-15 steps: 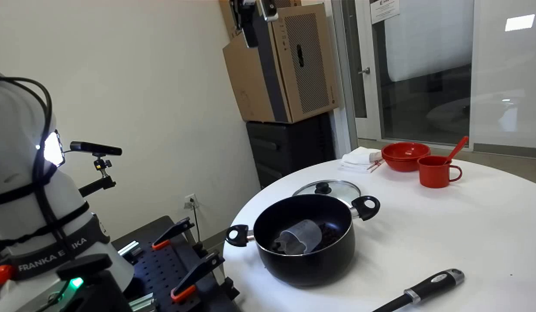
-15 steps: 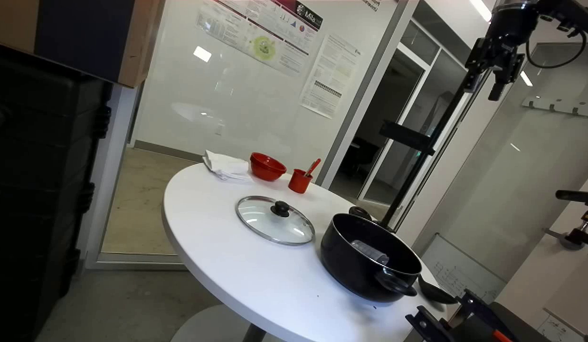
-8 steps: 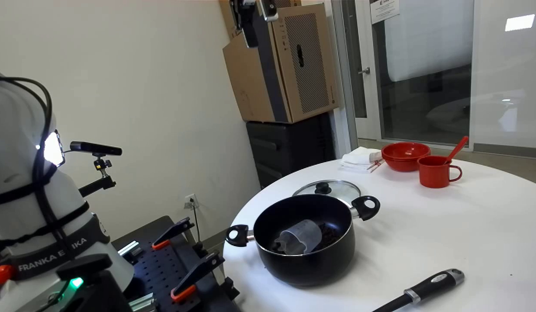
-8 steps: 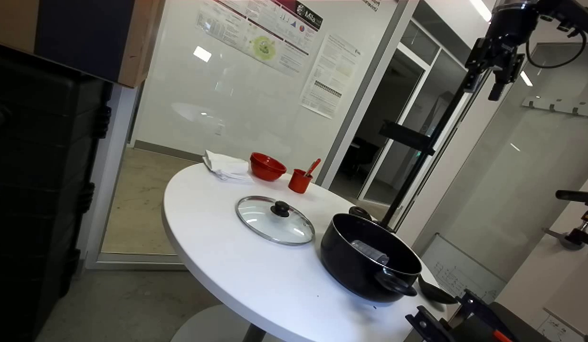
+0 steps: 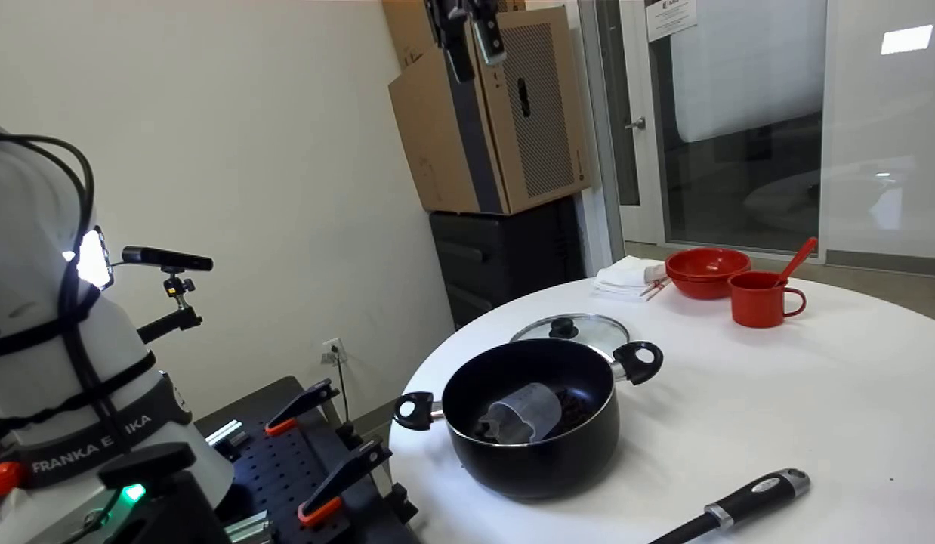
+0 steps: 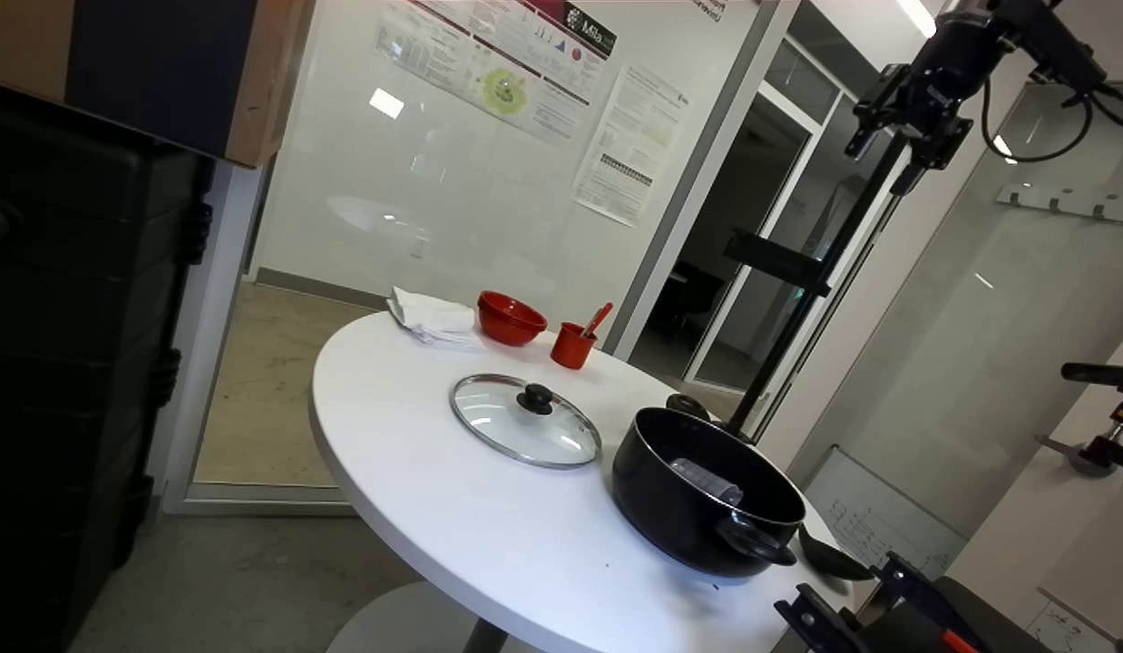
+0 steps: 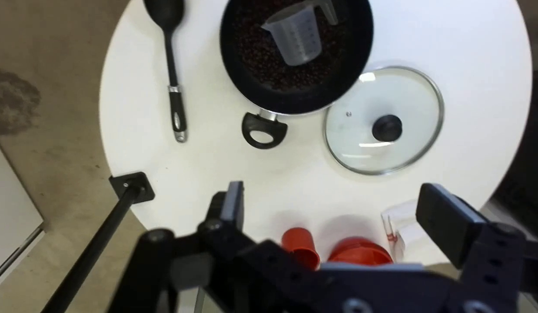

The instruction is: Take the cup in the pot and put it on the table

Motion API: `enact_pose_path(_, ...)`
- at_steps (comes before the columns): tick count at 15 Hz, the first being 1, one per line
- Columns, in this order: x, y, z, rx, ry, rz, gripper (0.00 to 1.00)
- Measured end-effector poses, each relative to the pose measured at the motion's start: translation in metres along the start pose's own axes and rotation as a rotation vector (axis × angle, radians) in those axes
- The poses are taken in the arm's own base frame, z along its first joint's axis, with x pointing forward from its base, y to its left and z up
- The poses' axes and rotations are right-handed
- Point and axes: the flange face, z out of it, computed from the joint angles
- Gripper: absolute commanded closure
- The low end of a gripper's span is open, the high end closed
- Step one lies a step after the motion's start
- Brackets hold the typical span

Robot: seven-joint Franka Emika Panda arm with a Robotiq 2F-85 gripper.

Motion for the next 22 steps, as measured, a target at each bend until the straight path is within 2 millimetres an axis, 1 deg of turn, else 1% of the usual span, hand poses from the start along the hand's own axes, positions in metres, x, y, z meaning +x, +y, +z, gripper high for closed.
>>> enact_pose_path(3,0.007,-0.002,0.026,0.061,0.047,0.063,0.00)
enact_pose_path(4,0.008,-0.003,0.029,0.063,0.047,0.069,0.00)
enact_pose_path(8,0.009,-0.001,0.032,0.053,0.042,0.084,0.00)
enact_pose_path(10,0.009,0.002,0.043,0.019,0.021,0.106,0.00)
enact_pose_path(12,0.008,0.003,0.067,-0.019,-0.015,0.129,0.00)
enact_pose_path(16,-0.003,-0.003,0.129,-0.061,-0.103,0.193,0.00)
enact_pose_path(19,-0.018,-0.008,0.174,-0.081,-0.175,0.238,0.00)
enact_pose_path(22,-0.038,-0.014,0.211,-0.109,-0.188,0.227,0.00)
